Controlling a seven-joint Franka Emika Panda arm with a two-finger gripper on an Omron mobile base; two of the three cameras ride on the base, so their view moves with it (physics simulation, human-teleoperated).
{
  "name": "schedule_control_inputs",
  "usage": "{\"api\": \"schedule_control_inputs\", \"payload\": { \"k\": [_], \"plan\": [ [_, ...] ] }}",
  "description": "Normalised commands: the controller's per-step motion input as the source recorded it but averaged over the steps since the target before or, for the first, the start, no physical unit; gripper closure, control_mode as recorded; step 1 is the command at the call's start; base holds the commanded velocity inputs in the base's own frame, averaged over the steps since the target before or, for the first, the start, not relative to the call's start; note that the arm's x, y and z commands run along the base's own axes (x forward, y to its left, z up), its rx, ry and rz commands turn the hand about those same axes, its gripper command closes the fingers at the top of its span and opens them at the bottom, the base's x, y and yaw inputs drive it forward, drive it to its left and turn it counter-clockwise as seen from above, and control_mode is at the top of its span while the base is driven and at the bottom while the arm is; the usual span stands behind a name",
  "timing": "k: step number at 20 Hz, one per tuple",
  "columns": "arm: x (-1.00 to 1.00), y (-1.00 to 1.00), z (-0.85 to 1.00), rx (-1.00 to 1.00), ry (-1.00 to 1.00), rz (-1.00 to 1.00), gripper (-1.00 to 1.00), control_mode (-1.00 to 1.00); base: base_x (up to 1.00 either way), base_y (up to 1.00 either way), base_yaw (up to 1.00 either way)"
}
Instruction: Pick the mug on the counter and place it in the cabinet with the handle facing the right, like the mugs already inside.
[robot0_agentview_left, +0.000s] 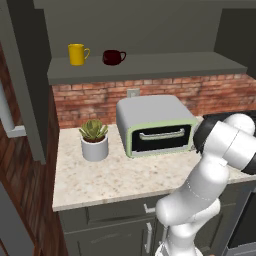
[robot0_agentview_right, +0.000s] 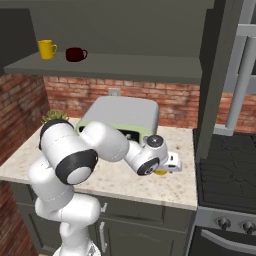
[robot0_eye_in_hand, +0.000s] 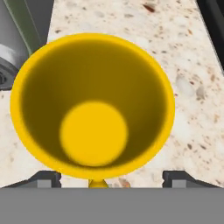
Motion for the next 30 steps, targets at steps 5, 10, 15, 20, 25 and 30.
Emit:
{"api": "schedule_control_inputs", "payload": {
  "k": [5,10,15,20,25,30],
  "plan": [
    [0.05,0.00,-0.03,0.01,0.00,0.00,1.00,-1.00,0.00,0.00,0.00],
    [0.01,0.03,0.00,0.00,0.00,0.00,1.00,-1.00,0.00,0.00,0.00],
    [0.00,0.23,0.02,0.00,0.00,0.00,1.00,-1.00,0.00,0.00,0.00],
    [-0.06,0.32,0.35,0.00,-0.04,0.02,1.00,-1.00,0.00,0.00,0.00],
    [-0.16,0.23,0.56,-0.01,-0.09,0.01,1.00,-1.00,0.00,0.00,0.00],
    [-0.24,0.15,0.41,-0.02,-0.04,0.00,1.00,-1.00,0.00,0.00,0.00]
  ]
}}
